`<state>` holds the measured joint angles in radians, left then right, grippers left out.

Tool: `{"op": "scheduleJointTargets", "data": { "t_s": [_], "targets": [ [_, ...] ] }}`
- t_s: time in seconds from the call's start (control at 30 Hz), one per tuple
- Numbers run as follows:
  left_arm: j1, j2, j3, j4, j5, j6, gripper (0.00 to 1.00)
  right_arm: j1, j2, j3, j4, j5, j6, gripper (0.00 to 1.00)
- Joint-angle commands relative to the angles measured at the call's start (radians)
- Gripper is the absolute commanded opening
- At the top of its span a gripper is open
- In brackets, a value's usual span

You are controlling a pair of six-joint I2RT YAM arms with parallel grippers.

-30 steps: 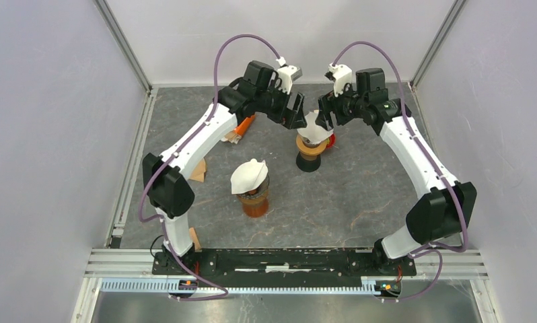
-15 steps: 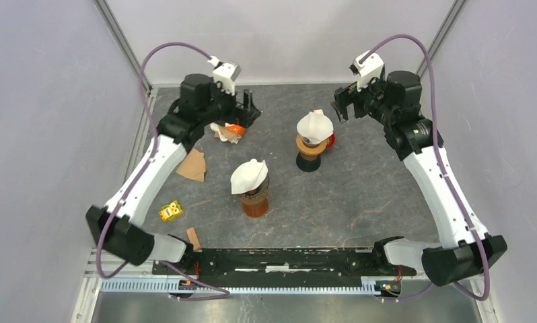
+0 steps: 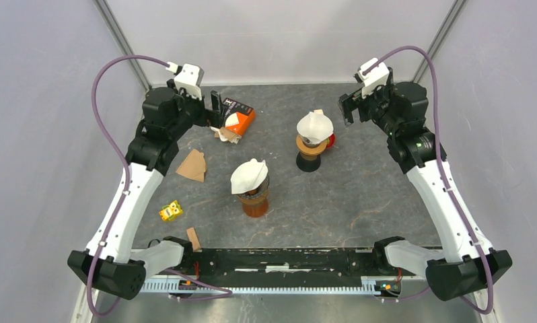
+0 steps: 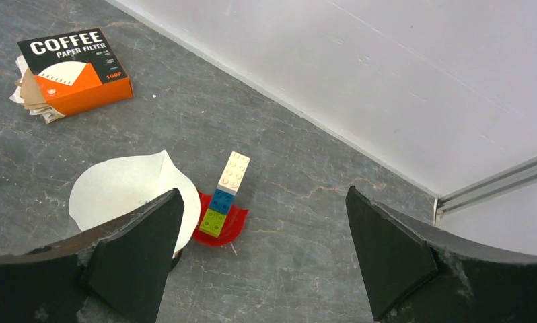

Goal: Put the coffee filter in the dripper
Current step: Reset both arms

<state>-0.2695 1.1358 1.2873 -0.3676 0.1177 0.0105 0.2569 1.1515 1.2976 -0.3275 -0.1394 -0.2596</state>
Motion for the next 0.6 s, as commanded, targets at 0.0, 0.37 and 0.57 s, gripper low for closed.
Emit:
{"op": "scheduleJointTargets", "data": {
  "t_s": [0.0, 0.37, 0.57],
  "targets": [
    [0.008, -0.058, 0.007, -0.017, -0.036, 0.047, 1.00, -0.005, -0.037, -0.014, 0.055, -0.018, -0.027, 0.98],
    [0.026, -0.113, -0.086, 0.046, -0.035, 0.005, 1.00, -0.004, -0.057, -0.049, 0.071, -0.030, -0.029, 0.98],
    [0.030, -0.110, -0.094, 0.052, -0.026, -0.001, 1.00, -0.005, -0.059, -0.059, 0.077, -0.036, -0.024, 0.98]
  ]
}}
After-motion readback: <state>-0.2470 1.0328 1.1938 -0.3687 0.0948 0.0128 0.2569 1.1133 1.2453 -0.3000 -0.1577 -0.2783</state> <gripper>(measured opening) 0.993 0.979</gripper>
